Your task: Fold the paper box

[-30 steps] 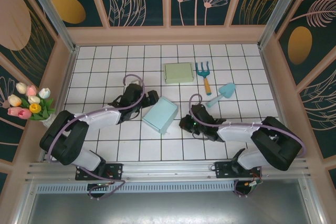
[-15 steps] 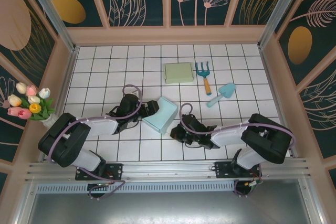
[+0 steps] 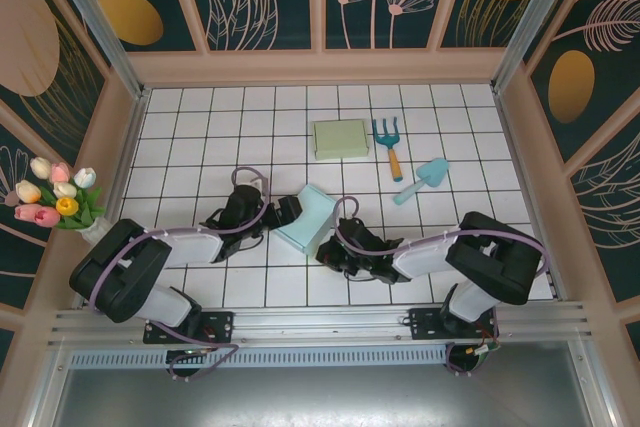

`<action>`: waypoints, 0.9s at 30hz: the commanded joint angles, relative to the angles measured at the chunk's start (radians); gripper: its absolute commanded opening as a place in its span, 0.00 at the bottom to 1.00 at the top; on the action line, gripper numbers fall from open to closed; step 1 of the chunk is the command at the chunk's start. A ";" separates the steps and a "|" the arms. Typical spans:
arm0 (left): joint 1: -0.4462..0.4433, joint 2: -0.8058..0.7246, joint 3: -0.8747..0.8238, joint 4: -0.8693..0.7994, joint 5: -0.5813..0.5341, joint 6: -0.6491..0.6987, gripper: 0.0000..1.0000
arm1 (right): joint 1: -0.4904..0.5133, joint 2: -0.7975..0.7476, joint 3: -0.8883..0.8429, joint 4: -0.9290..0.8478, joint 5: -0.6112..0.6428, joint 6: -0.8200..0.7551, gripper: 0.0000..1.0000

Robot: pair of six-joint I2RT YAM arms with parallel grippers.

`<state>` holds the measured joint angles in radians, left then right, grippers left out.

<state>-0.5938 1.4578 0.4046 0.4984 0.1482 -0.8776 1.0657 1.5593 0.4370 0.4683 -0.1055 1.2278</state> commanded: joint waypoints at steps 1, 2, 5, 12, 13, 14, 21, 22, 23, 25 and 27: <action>-0.031 -0.009 -0.018 -0.001 -0.037 -0.030 0.91 | 0.019 0.019 0.028 0.024 0.017 0.024 0.00; -0.041 -0.007 -0.019 0.001 -0.041 -0.036 0.91 | 0.020 0.023 0.032 0.023 0.019 0.026 0.00; -0.085 -0.001 -0.018 0.018 -0.058 -0.058 0.91 | 0.022 0.035 0.042 0.024 0.030 0.034 0.00; -0.164 -0.017 -0.076 0.115 -0.102 -0.167 0.91 | 0.023 0.045 0.062 0.036 0.043 0.042 0.00; -0.176 -0.017 -0.089 0.140 -0.105 -0.185 0.91 | 0.022 0.044 0.063 0.040 0.043 0.041 0.00; -0.189 -0.016 -0.097 0.159 -0.105 -0.200 0.91 | 0.022 0.045 0.067 0.039 0.040 0.039 0.00; -0.302 0.036 -0.084 0.234 -0.143 -0.282 0.91 | 0.022 0.057 0.103 0.027 0.029 0.022 0.00; -0.316 0.050 -0.074 0.244 -0.143 -0.290 0.91 | 0.023 0.058 0.107 0.027 0.029 0.022 0.00; -0.325 0.061 -0.071 0.256 -0.138 -0.301 0.91 | 0.022 0.057 0.109 0.027 0.029 0.023 0.00; -0.335 0.079 -0.071 0.295 -0.135 -0.324 0.91 | 0.022 0.058 0.109 0.031 0.030 0.022 0.00; -0.336 0.075 -0.070 0.290 -0.156 -0.332 0.91 | 0.022 0.055 0.102 0.046 0.032 0.025 0.00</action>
<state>-0.8520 1.4998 0.3141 0.7357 -0.2081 -1.0657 1.0809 1.5833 0.4847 0.4198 -0.0990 1.2598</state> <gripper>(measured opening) 0.908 0.067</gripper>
